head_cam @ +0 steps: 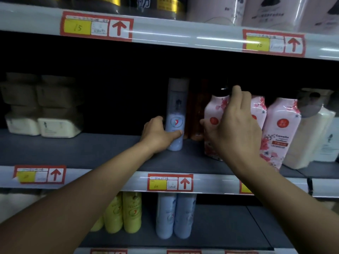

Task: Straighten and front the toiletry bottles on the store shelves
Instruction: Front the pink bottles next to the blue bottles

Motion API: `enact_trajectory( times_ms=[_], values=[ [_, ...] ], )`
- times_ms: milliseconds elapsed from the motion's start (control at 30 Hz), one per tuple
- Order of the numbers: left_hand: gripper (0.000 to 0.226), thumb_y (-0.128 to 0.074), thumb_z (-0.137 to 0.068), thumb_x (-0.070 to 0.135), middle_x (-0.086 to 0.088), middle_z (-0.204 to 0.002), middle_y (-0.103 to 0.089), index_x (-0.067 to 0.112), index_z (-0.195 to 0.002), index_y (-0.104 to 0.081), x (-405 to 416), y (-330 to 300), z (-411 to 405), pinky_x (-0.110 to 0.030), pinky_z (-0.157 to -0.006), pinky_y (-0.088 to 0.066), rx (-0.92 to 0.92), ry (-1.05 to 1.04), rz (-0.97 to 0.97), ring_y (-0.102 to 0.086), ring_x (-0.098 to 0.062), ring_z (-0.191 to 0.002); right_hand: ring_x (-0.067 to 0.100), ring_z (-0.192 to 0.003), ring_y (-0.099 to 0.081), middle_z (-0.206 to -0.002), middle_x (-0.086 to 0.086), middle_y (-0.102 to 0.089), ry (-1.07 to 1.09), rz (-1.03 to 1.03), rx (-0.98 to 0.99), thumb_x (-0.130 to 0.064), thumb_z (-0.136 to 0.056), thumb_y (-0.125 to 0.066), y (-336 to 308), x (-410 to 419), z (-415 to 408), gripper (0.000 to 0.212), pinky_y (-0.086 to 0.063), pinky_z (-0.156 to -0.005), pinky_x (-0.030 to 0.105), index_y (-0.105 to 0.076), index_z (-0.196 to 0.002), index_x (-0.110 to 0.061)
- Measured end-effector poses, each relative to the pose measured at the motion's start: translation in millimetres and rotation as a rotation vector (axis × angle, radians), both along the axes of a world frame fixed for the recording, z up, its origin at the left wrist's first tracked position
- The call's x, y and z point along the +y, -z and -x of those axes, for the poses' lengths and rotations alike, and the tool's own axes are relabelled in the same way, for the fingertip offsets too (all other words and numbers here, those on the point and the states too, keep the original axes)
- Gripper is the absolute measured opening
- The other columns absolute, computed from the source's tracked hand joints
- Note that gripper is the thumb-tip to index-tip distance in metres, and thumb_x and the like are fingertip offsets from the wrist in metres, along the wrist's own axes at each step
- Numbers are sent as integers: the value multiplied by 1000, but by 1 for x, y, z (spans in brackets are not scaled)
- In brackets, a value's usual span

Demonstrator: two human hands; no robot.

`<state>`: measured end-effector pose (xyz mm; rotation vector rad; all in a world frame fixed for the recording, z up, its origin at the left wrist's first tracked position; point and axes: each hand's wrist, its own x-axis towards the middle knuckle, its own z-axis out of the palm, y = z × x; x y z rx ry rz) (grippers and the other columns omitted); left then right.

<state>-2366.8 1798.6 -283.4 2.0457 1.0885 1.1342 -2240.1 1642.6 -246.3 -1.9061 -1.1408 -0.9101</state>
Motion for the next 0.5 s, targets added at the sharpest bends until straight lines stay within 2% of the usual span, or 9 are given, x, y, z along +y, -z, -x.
enact_trajectory(
  times_ms=[67,167,267,333,433,500],
  values=[
    [49,-91,-74,37,1,-111,-76,18,-113,-69,-8,-1,7,-32,-88,-59,3,45,-9,-72,-16,-99,44,-91,-64,-142,9,-42,-51,-11,-2,-44,-80,-83,7,-8,3,87,-37,-60,36,-35,-148,-19],
    [47,-91,-74,37,5,-106,-76,21,-112,-68,-20,1,18,-27,-81,-57,10,74,-40,-72,-11,-93,42,-98,-64,-134,9,-50,-132,11,68,-48,-80,-82,21,-18,9,82,-42,-66,37,-36,-144,-28],
    [44,-93,-70,41,9,-97,-77,25,-103,-69,-34,4,28,-28,-76,-61,-44,86,-35,-73,-5,-82,41,-104,-63,-134,8,-54,-166,66,96,-45,-79,-83,37,-28,14,84,-51,-72,44,-38,-146,-25],
    [43,-93,-69,42,9,-94,-77,25,-102,-70,-46,6,36,-23,-70,-59,-63,76,-62,-71,-1,-79,41,-102,-64,-130,7,-55,-203,72,87,-37,-78,-85,47,-35,15,80,-53,-73,46,-40,-143,-21],
    [48,-93,-70,41,12,-97,-74,26,-107,-68,-67,6,49,-7,-58,-48,-120,59,-126,-66,7,-79,32,-105,-63,-128,3,-57,-290,-41,145,-38,-80,-83,49,-47,18,73,-54,-77,44,-44,-140,-21],
    [52,-93,-71,41,12,-103,-72,26,-113,-66,-79,5,58,-6,-62,-49,-173,49,-181,-64,7,-84,23,-110,-61,-127,0,-61,-373,-146,198,-44,-79,-82,42,-56,21,73,-52,-83,36,-48,-140,-21]
  ],
)
